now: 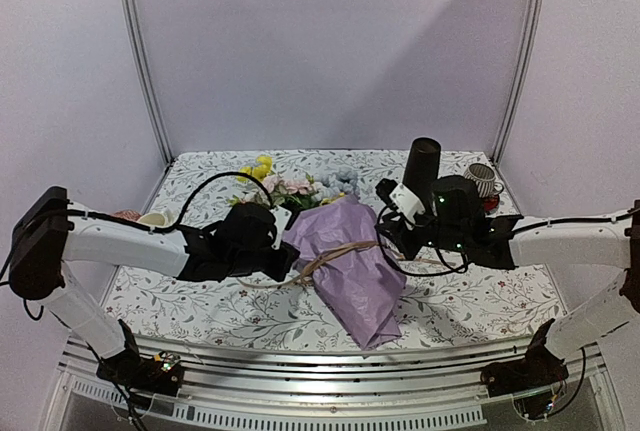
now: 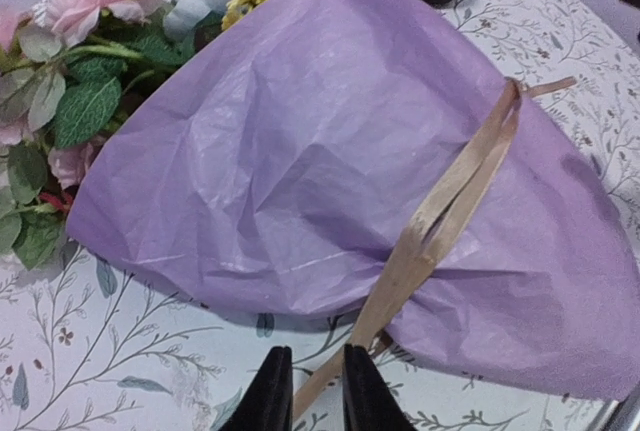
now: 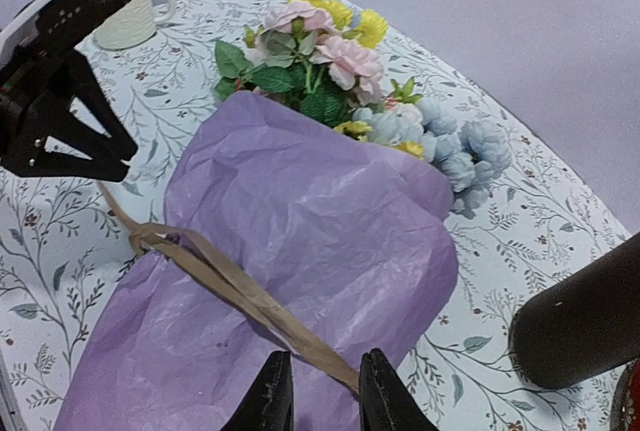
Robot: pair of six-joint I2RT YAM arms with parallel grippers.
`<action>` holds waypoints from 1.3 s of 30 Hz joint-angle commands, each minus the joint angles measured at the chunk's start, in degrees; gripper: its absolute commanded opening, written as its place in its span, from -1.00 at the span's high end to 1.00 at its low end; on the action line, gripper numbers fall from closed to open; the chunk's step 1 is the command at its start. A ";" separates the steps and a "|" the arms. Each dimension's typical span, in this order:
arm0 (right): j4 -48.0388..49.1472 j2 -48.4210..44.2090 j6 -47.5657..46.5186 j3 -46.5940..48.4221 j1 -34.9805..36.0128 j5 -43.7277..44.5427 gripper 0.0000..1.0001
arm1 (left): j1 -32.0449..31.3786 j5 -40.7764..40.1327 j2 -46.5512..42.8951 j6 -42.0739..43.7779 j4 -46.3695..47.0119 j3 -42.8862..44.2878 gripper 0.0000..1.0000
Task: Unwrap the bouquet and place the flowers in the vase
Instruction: Untie the half-tied ribbon from the folded wrapping paper.
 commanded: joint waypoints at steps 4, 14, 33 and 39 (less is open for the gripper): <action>-2.42 0.03 -0.59 0.69 0.23 -6.02 0.47 | -1.30 5.52 3.27 2.79 -0.08 7.04 0.55; -2.74 2.67 -0.99 1.42 0.23 -7.42 0.46 | -1.31 6.60 10.32 5.57 -4.03 14.78 0.57; -1.90 2.74 -1.02 0.73 0.23 -7.61 0.46 | -1.40 7.45 16.24 7.08 -6.96 19.78 0.45; -1.46 1.73 -1.02 0.08 0.21 -7.54 0.46 | -1.47 5.77 17.12 6.93 -8.09 20.94 0.64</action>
